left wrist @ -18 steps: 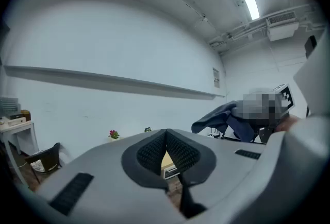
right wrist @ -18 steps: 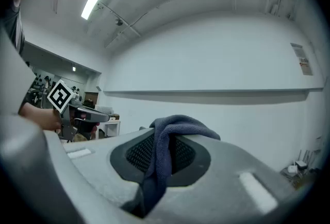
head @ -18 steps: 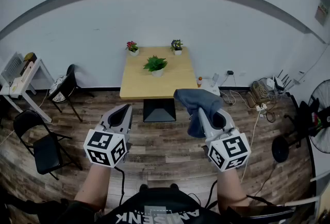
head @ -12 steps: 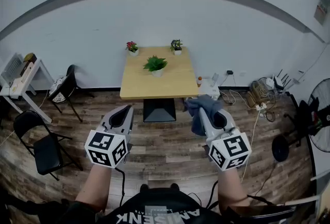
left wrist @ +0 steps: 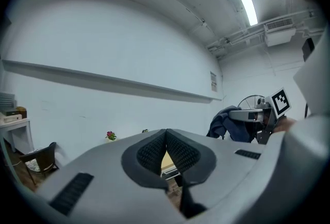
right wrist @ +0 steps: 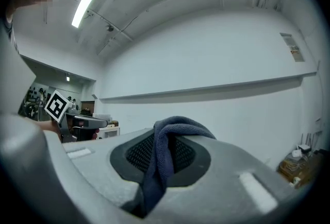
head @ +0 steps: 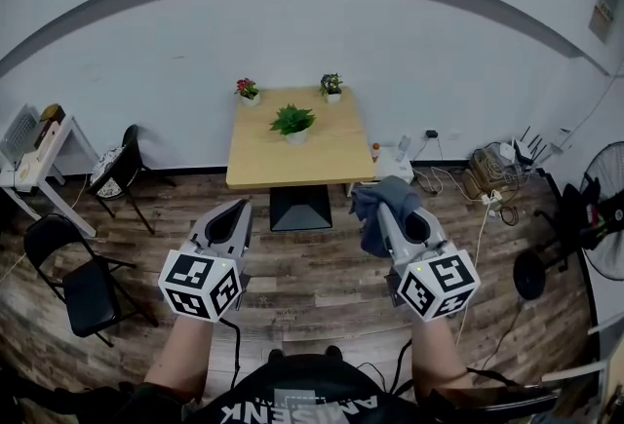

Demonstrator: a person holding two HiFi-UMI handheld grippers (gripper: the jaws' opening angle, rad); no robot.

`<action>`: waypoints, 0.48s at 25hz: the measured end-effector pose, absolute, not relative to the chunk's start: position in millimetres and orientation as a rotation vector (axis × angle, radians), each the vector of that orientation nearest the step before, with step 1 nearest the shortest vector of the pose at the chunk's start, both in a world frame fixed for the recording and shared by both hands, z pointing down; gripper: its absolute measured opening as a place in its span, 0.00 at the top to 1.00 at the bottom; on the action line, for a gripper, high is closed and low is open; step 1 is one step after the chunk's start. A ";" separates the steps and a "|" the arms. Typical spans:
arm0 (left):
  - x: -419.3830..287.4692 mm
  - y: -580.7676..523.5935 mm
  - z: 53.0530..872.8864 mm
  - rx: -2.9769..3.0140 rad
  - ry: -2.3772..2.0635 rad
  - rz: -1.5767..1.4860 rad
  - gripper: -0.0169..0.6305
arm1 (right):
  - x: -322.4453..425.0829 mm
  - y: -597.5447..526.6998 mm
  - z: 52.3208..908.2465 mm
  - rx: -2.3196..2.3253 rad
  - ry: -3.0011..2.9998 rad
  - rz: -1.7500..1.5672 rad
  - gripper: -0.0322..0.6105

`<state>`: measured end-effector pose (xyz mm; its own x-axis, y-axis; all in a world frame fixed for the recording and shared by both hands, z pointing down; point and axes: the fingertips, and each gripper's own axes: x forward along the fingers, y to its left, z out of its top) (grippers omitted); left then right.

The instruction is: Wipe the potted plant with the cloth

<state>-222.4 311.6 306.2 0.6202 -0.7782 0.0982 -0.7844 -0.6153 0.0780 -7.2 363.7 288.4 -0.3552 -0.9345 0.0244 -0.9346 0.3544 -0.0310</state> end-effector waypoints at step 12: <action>-248.2 284.6 320.2 2.776 -1.238 0.107 0.97 | -28.9 349.1 302.1 1.885 -2.516 0.092 0.88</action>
